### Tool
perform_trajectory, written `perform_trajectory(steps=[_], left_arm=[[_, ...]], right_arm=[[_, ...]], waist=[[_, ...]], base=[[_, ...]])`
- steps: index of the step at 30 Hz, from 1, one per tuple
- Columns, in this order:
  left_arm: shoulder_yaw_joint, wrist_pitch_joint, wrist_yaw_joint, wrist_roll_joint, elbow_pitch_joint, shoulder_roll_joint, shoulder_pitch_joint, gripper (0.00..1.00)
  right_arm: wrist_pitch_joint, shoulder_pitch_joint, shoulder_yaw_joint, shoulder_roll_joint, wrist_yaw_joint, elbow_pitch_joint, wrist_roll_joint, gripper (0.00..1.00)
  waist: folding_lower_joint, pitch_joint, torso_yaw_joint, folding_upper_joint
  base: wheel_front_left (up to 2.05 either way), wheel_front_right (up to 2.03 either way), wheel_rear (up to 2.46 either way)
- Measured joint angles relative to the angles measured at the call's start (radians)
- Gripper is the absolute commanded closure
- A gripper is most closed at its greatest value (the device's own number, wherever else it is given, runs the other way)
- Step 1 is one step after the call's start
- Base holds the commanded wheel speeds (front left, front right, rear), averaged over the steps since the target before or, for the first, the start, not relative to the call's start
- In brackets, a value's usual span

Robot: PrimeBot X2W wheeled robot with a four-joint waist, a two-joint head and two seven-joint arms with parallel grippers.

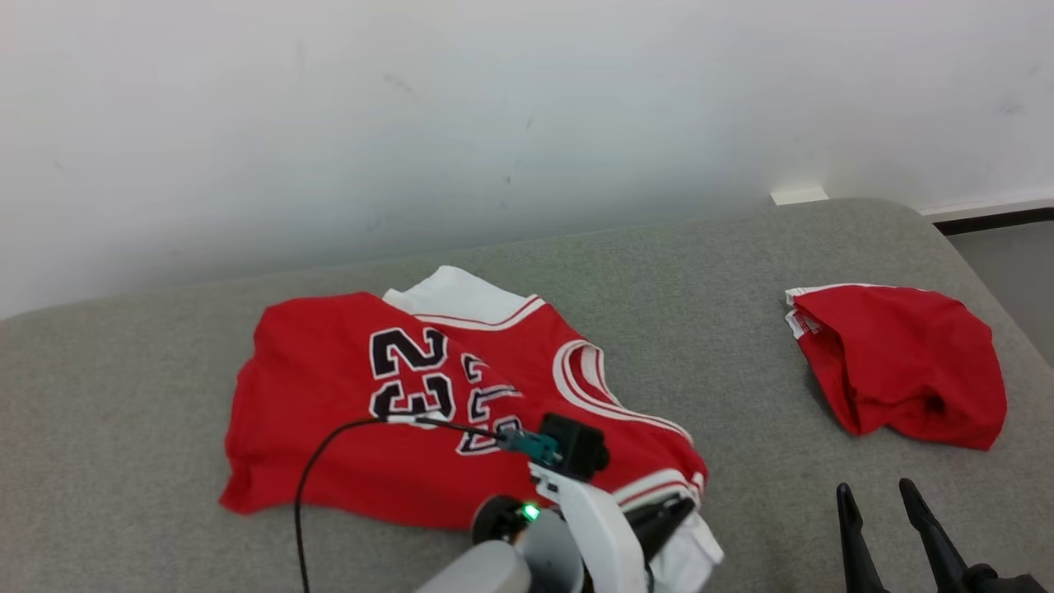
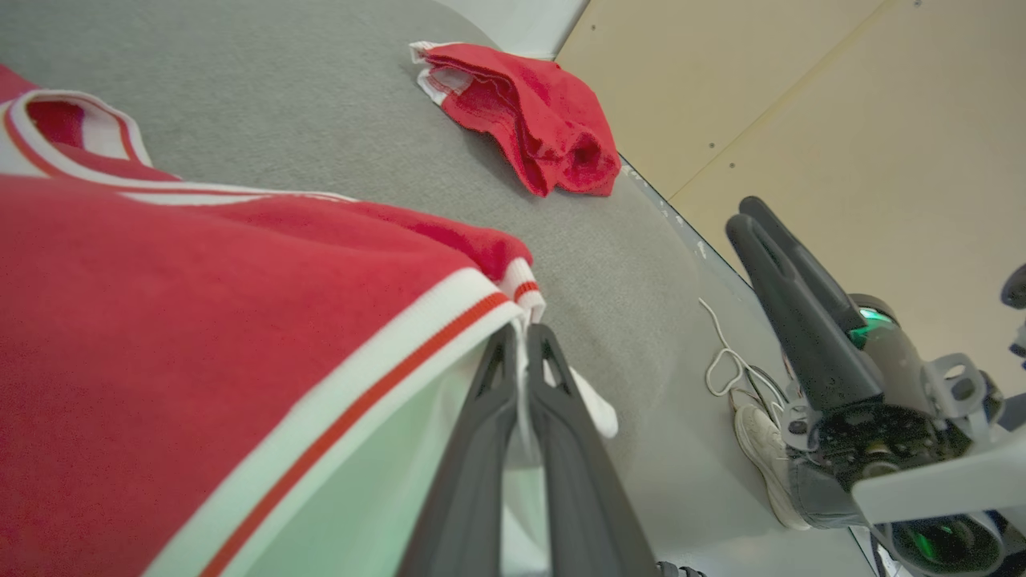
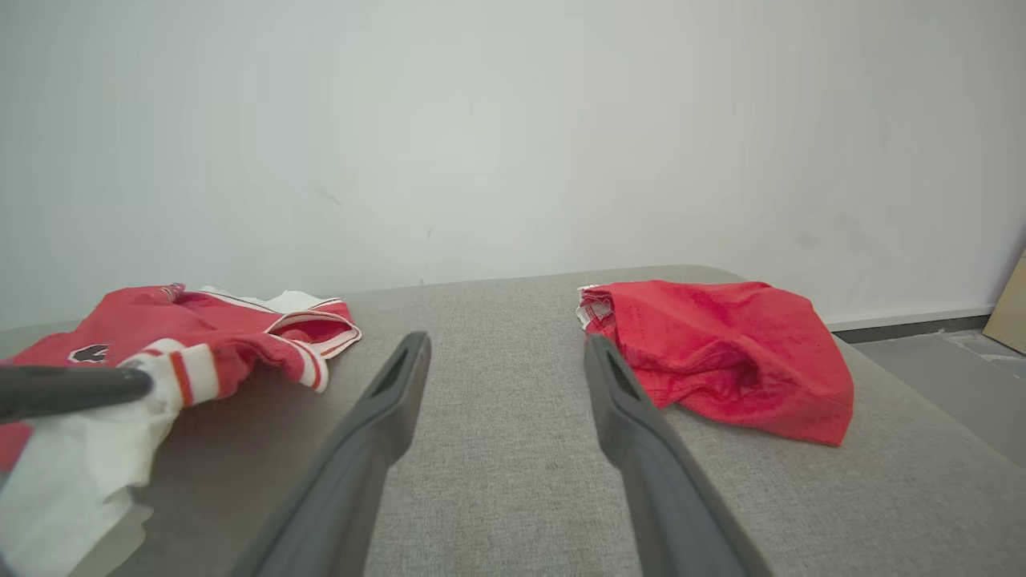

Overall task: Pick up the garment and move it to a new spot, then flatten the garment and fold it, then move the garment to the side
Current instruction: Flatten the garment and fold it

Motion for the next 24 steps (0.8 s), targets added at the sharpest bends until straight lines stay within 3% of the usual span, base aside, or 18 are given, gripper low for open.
perform_trajectory(steps=[6,7,8,9,15,19,24], left_arm=[[-0.191,-0.047,0.079,-0.133,-0.076,0.000,-0.025,1.00],[-0.219,-0.065,0.095,-0.148,-0.084,0.000,-0.034,0.76],[-0.244,-0.081,0.107,-0.159,-0.086,0.000,-0.043,0.24],[-0.273,-0.100,0.115,-0.162,-0.085,0.000,-0.052,0.00],[-0.368,-0.184,0.159,-0.188,-0.077,-0.001,-0.104,0.00],[-0.337,-0.282,0.230,-0.135,-0.046,0.005,-0.159,0.00],[-0.263,-0.362,0.350,-0.093,-0.028,0.145,-0.149,0.00]], right_arm=[[0.000,-0.002,0.005,-0.011,0.000,0.011,0.001,0.00],[0.000,-0.002,0.005,-0.012,0.000,0.013,0.001,0.00],[0.000,-0.002,0.005,-0.014,0.000,0.015,0.001,0.00],[0.000,-0.002,0.007,-0.015,0.000,0.017,0.001,0.00],[0.000,-0.011,0.002,-0.012,0.000,0.019,0.004,0.00],[0.000,-0.010,-0.015,-0.011,0.000,0.012,0.004,0.00],[0.000,0.002,-0.035,-0.006,0.000,-0.003,0.002,0.00]], waist=[[0.0000,0.003,-0.023,0.0000],[0.0000,0.004,-0.025,0.0000],[0.0000,0.005,-0.028,0.0000],[0.0000,0.007,-0.031,0.0000],[0.0000,0.020,-0.040,0.0000],[0.0000,0.021,-0.033,0.0001],[0.0000,0.013,-0.022,0.0000]], base=[[0.00,0.00,0.00],[0.00,0.00,0.00],[0.00,0.00,0.00],[0.00,0.00,0.00],[0.00,0.00,0.00],[0.00,0.00,0.00],[0.00,0.00,0.00]])
